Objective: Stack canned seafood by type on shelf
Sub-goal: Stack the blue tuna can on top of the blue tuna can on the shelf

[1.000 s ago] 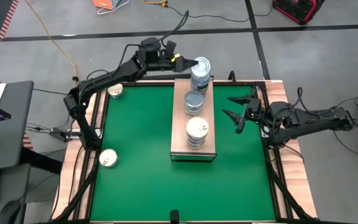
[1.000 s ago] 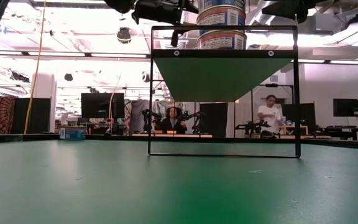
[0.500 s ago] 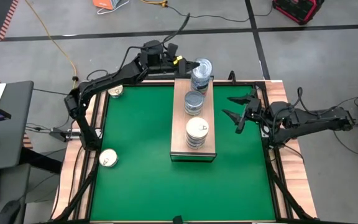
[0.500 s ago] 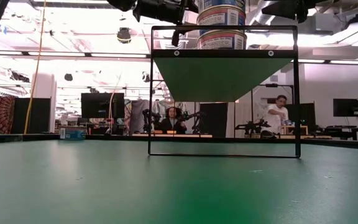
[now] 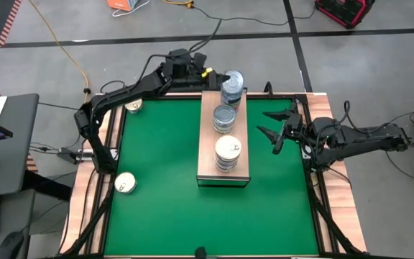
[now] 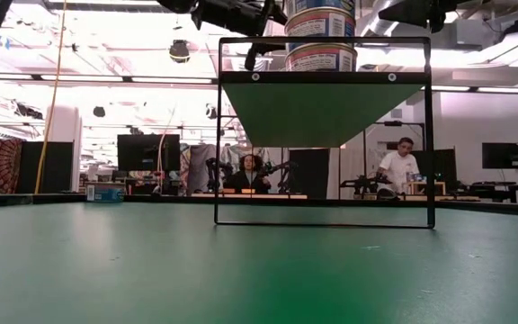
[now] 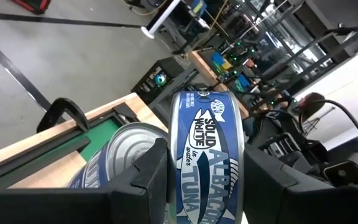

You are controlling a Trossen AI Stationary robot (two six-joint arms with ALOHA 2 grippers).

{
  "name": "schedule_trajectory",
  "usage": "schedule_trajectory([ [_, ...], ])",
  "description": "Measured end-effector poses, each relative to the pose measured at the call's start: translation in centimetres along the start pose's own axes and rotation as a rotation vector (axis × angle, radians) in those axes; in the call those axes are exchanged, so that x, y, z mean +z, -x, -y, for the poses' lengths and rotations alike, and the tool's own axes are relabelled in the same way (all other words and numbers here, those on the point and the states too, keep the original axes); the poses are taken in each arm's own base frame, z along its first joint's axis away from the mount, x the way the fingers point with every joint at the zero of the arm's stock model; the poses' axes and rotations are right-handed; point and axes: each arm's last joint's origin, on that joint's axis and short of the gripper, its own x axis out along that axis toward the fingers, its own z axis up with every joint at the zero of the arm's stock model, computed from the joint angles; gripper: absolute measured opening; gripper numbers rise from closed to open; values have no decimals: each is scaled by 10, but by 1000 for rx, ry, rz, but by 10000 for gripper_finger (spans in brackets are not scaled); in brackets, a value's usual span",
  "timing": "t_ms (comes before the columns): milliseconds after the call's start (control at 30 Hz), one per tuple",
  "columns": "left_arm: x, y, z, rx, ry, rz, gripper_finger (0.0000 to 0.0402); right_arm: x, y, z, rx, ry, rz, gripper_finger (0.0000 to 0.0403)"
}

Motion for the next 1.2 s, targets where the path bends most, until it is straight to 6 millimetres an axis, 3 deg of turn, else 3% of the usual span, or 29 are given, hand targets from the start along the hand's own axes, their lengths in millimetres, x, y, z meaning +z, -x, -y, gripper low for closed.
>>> schedule_trajectory([
  [333,-2,0,2,-43,-51,-37,157,0,0,0,0,0,0,294],
  [867,-2,-1,1,-28,-194,-24,275,0,0,0,0,1,-2,294],
  [1200,3,1,-5,52,-292,23,281,0,0,0,1,1,-2,294],
])
